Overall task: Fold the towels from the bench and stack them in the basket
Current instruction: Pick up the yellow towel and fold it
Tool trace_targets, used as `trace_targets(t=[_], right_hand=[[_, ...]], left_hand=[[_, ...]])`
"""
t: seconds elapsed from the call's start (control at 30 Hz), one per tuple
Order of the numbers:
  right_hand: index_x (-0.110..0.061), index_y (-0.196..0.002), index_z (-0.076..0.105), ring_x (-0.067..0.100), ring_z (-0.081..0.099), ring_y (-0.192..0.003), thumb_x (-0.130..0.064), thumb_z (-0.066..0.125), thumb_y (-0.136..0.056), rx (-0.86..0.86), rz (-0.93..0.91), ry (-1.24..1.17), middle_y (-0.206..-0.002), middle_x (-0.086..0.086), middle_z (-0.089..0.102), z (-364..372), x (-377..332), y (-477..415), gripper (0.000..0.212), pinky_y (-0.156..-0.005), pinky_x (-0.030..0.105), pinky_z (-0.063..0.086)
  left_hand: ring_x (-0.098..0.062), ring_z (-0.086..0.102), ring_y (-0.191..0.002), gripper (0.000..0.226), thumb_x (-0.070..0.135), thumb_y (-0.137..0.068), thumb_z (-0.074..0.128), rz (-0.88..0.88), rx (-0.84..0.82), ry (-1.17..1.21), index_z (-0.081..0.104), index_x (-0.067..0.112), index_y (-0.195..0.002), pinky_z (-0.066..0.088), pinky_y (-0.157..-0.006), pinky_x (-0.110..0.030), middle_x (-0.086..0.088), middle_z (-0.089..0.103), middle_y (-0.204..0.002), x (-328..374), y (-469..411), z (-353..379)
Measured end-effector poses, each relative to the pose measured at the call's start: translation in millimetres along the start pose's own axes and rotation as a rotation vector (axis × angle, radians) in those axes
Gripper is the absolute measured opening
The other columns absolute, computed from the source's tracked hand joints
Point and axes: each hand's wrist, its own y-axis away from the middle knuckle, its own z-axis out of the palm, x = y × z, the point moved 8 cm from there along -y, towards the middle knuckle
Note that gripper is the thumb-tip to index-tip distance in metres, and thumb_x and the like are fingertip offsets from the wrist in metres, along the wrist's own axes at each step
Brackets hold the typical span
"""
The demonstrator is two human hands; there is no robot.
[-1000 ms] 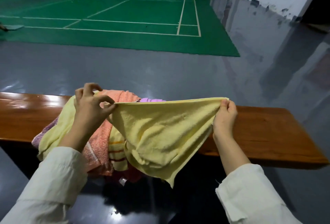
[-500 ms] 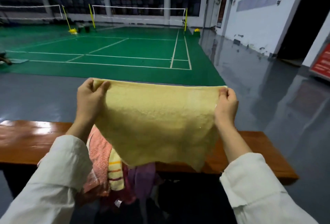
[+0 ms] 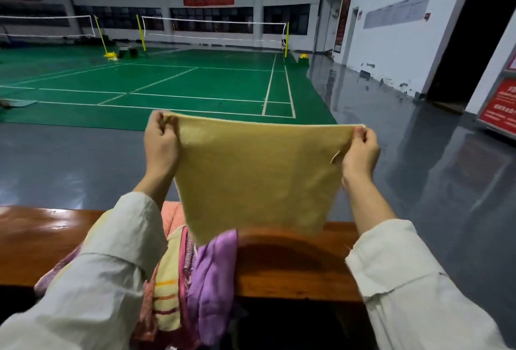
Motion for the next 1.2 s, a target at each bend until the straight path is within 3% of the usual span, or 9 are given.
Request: trace_targets(t=[0.17,0.47,0.6,0.7,0.8,0.9,0.97,1.07,1.2], right_hand=[[-0.02,-0.099,0.053,0.014,0.046,-0.083,-0.027,0.038,-0.103,0.022,0.022,-0.008,-0.088,-0.002,0.053,-17.7,25.3,21.1,0.018,-0.064,0.023,0.031],[-0.006,-0.104,0.056,0.022,0.049,-0.086,-0.021,0.039,-0.102,-0.033,0.312,0.179,-0.091,0.007,0.055,-66.2,198.8,115.2,0.024,-0.074,0.029,0.036],[-0.005,-0.103,0.057,0.02,0.053,-0.082,-0.023,0.041,-0.1,-0.296,0.438,0.403,-0.094,0.007,0.058,-48.3,231.2,124.9,0.025,-0.074,0.034,0.046],[-0.012,-0.128,0.052,0.029,0.053,-0.114,-0.024,0.052,-0.094,-0.498,0.339,0.649,-0.129,0.01,0.052,-12.1,222.3,130.5,0.035,-0.096,0.046,0.046],[-0.012,-0.134,0.049,0.02,0.047,-0.125,-0.02,0.061,-0.091,-0.746,0.059,0.555,-0.136,0.005,0.049,53.4,182.9,157.9,0.045,-0.103,0.028,0.037],[-0.014,-0.135,0.048,0.009,0.046,-0.125,-0.018,0.066,-0.088,-1.106,0.099,0.328,-0.134,-0.003,0.052,119.2,169.1,213.9,0.05,-0.102,0.019,0.034],[-0.01,-0.13,0.053,0.01,0.052,-0.116,-0.012,0.067,-0.087,-1.178,0.212,0.226,-0.125,0.002,0.059,145.5,179.9,232.0,0.044,-0.097,0.019,0.04],[-0.009,-0.096,0.066,0.01,0.055,-0.083,-0.008,0.064,-0.089,-1.169,0.311,0.1,-0.088,0.002,0.063,168.9,195.3,239.6,0.008,-0.072,0.02,0.044],[-0.021,-0.08,0.056,0.003,0.046,-0.068,-0.018,0.066,-0.088,-1.111,0.221,0.123,-0.073,-0.012,0.051,187.2,197.8,234.2,0.013,-0.066,0.018,0.038]], left_hand=[[-0.002,0.035,-0.059,0.012,0.009,-0.098,0.044,0.046,-0.027,-0.056,0.045,0.01,-0.086,0.031,-0.059,-0.016,0.008,0.042,-0.069,-16.7,30.8,-6.3],[-0.017,0.048,-0.074,0.003,0.009,-0.092,0.058,-0.263,-0.224,-0.243,0.056,0.009,-0.092,0.036,-0.061,-0.018,0.002,0.054,-0.074,-144.9,174.8,-35.4],[-0.015,0.046,-0.071,0.008,0.009,-0.091,0.06,-0.294,-0.325,-0.26,0.057,0.008,-0.083,0.036,-0.064,-0.02,-0.001,0.054,-0.073,-167.4,186.7,-31.7],[-0.008,0.051,-0.072,0.011,0.015,-0.089,0.064,-0.287,-0.365,-0.252,0.061,0.021,-0.08,0.038,-0.067,-0.018,0.004,0.06,-0.077,-166.2,176.5,-18.3],[-0.005,0.052,-0.07,0.004,0.018,-0.087,0.068,-0.299,-0.424,-0.237,0.066,0.015,-0.085,0.039,-0.062,-0.013,0.002,0.062,-0.079,-166.4,165.3,1.8],[0.003,0.053,-0.067,0.006,0.012,-0.085,0.069,-0.285,-0.484,-0.187,0.064,0.014,-0.081,0.039,-0.061,-0.008,0.004,0.061,-0.077,-161.0,162.8,24.2],[0.008,0.053,-0.063,0.016,0.007,-0.083,0.07,-0.286,-0.506,-0.137,0.061,0.018,-0.076,0.039,-0.061,-0.007,0.009,0.06,-0.071,-162.8,162.2,32.7],[0.006,0.053,-0.064,0.012,0.012,-0.084,0.07,-0.317,-0.531,-0.153,0.065,0.018,-0.075,0.04,-0.061,-0.009,0.011,0.064,-0.068,-179.6,154.4,32.5],[-0.006,0.058,-0.069,0.008,0.019,-0.089,0.065,-0.408,-0.448,-0.176,0.069,0.014,-0.084,0.048,-0.069,-0.027,0.001,0.066,-0.077,-215.5,135.4,17.7]])
